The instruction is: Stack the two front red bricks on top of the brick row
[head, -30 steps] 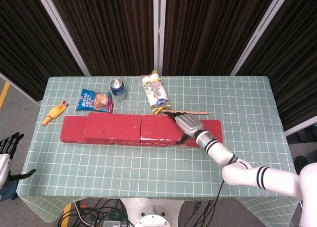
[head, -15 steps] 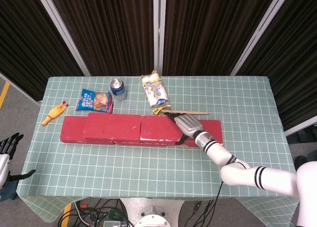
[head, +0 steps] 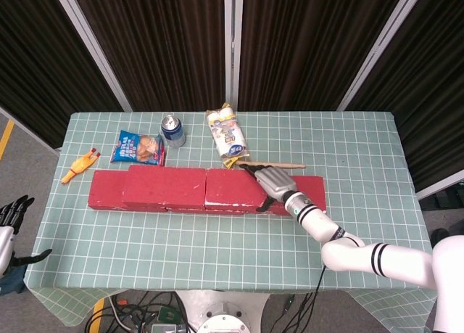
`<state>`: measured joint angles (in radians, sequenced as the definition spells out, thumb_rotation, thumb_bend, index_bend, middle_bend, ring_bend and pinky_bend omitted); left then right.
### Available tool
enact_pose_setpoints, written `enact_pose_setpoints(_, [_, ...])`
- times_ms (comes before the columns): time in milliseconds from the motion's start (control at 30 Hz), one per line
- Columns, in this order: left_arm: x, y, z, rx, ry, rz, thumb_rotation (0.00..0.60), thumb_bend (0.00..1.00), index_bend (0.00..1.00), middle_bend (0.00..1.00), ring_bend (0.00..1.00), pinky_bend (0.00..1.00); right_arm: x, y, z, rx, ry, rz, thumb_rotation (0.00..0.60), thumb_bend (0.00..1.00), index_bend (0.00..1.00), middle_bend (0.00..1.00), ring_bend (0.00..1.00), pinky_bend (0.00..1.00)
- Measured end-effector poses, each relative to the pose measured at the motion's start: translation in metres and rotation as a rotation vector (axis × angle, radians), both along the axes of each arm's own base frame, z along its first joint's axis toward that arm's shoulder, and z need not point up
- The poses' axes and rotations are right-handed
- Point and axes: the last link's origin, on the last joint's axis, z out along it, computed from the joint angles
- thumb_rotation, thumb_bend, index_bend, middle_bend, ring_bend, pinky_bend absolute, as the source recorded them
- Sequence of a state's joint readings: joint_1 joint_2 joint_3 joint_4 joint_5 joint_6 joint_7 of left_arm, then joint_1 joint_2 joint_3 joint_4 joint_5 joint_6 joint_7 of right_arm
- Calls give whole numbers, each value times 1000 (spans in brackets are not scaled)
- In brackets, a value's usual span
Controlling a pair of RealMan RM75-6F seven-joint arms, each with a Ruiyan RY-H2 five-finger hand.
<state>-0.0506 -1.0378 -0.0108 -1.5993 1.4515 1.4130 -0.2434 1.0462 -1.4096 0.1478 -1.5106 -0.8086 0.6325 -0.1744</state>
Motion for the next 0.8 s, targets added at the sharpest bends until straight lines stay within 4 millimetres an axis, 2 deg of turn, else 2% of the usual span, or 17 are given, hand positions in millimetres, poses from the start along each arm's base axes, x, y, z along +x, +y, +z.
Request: enact_pose_setpoints(800, [-3, -3, 1, -6, -3, 20, 600, 12, 17, 0, 0, 0, 1, 1, -6, 9, 12, -7, 600, 71, 0, 154, 114, 194])
